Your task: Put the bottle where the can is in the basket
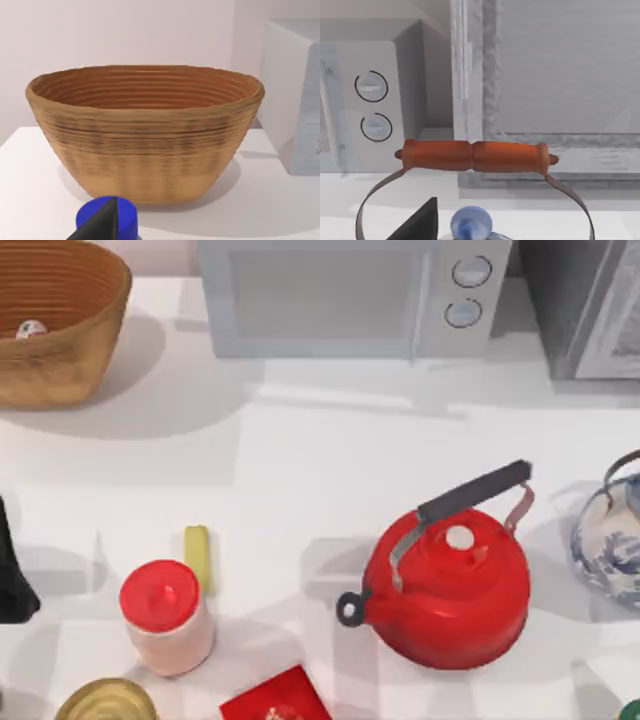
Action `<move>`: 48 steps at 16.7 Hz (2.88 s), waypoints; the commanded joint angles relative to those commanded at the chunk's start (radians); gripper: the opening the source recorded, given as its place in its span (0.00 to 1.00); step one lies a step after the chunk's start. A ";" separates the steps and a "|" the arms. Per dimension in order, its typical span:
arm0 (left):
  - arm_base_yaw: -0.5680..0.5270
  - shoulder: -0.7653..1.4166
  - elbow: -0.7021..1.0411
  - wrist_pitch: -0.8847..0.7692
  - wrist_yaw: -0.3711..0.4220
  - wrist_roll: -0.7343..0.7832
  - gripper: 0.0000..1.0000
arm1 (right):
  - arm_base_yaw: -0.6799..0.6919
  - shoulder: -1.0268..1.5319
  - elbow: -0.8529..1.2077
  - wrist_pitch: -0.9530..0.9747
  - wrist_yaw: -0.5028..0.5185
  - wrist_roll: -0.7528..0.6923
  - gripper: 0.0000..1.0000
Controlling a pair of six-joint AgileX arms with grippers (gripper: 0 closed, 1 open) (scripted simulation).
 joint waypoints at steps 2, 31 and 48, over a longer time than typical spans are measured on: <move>0.000 0.000 0.000 0.000 0.000 0.000 1.00 | 0.000 0.000 0.000 0.000 0.000 0.000 1.00; 0.095 2.353 2.206 -1.051 0.093 0.101 1.00 | 0.000 0.000 0.000 0.000 0.000 0.000 1.00; 0.095 2.599 2.329 -1.005 0.094 0.111 1.00 | 0.000 0.000 0.000 0.000 0.000 0.000 1.00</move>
